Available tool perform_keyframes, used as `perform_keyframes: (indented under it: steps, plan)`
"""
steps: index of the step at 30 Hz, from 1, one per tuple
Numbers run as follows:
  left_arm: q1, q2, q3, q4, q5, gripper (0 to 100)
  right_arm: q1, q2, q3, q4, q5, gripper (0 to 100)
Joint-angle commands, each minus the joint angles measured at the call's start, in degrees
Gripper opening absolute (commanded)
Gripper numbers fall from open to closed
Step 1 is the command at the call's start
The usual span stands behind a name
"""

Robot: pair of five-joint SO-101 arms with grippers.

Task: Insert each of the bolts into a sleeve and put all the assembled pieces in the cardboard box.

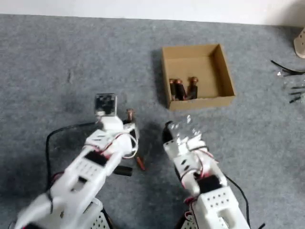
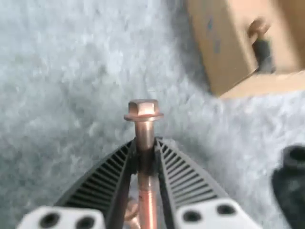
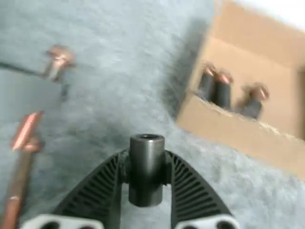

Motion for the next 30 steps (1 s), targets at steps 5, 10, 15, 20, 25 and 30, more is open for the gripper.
perform_keyframes:
  steps: [5, 10, 15, 20, 25, 30]
  plan:
    - [-0.9, -23.9, 7.9, -2.2, -0.1, 0, -8.0, -22.5, 6.3, 9.1, 4.4, 0.5]
    - [-0.6, -40.0, 13.5, -2.5, 0.0, 0, -9.9, -33.2, 8.7, 16.2, 4.4, 0.5]
    - [-0.7, -55.9, 17.8, -2.5, 2.5, 0, -11.6, -31.1, 9.4, 16.1, 4.5, 0.5]
    - [-0.5, -63.9, 17.3, -2.5, 5.4, 0, -11.6, -31.1, 9.4, 16.1, 4.5, 0.5]
    - [-0.4, -62.9, 17.4, -2.2, 10.5, 0, -11.6, -31.1, 9.4, 16.1, 4.5, 0.5]
    - [3.1, -62.9, 17.4, 1.6, 12.1, 0, -11.5, -31.2, 9.4, 16.1, 4.5, 0.5]
